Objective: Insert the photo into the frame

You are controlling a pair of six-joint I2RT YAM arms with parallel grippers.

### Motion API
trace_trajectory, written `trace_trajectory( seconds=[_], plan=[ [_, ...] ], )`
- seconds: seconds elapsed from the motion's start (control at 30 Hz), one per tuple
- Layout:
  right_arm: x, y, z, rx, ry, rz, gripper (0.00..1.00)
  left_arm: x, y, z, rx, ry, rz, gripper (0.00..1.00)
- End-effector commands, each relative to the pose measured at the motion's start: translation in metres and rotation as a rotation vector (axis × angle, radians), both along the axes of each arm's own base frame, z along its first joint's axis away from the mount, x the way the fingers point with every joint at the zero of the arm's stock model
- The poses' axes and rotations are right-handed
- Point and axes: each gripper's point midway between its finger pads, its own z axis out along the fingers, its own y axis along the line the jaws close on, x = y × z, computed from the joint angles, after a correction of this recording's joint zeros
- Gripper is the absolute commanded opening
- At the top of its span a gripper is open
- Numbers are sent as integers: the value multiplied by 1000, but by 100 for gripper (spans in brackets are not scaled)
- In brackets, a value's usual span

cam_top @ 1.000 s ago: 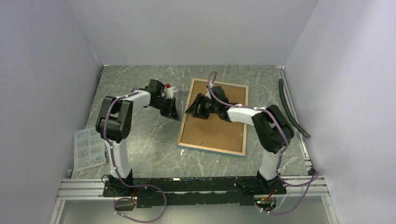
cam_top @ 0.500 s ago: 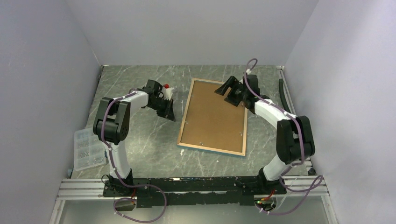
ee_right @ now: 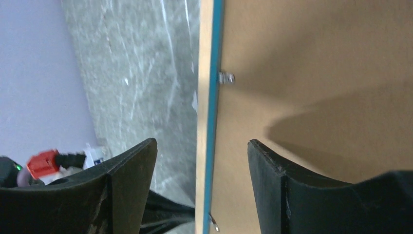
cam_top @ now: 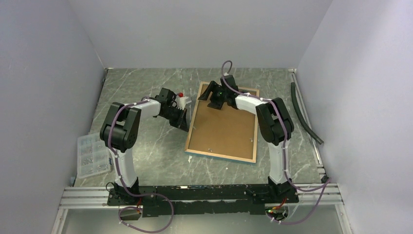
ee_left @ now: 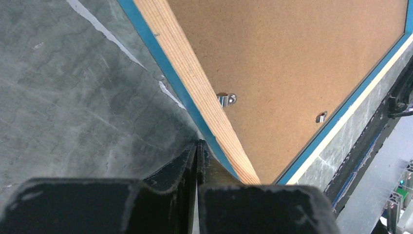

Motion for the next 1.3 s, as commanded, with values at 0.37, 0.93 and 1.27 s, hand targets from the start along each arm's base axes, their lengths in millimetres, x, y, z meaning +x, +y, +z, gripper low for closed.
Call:
trace_trajectory(
  seconds=[0.37,0.93,1.27],
  plan=[
    [43,37,-8,87,15,-34,68,-2,-3,8,-45,-37,-7,8],
    [48,41,-14,74,1,-56,67,-3,-1,8,-44,-49,-15,7],
    [46,50,-12,97,-12,-20,67,-3,-2,11,-45,-54,-15,6]
  ],
)
